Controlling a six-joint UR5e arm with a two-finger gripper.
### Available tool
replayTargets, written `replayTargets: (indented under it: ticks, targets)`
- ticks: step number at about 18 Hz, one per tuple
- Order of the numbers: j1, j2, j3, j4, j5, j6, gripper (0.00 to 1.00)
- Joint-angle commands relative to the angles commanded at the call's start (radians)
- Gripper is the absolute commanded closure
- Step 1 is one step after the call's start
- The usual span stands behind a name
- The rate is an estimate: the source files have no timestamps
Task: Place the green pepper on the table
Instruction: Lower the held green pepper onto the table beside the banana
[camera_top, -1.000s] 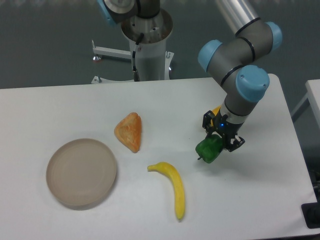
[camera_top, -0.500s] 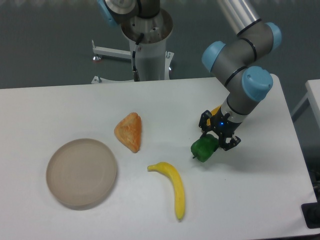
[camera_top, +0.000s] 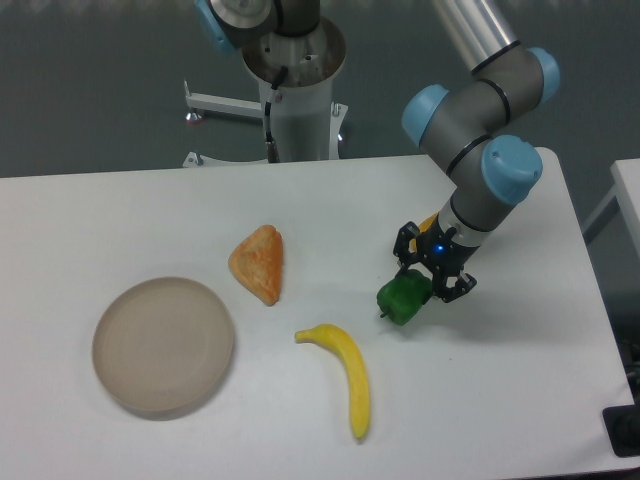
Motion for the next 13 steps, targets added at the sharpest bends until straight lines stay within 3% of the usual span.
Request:
replayTargets:
  ticks: [13]
  targets:
    - [0.000, -0.002, -0.005, 0.012, -0.018, -0.001, 0.65]
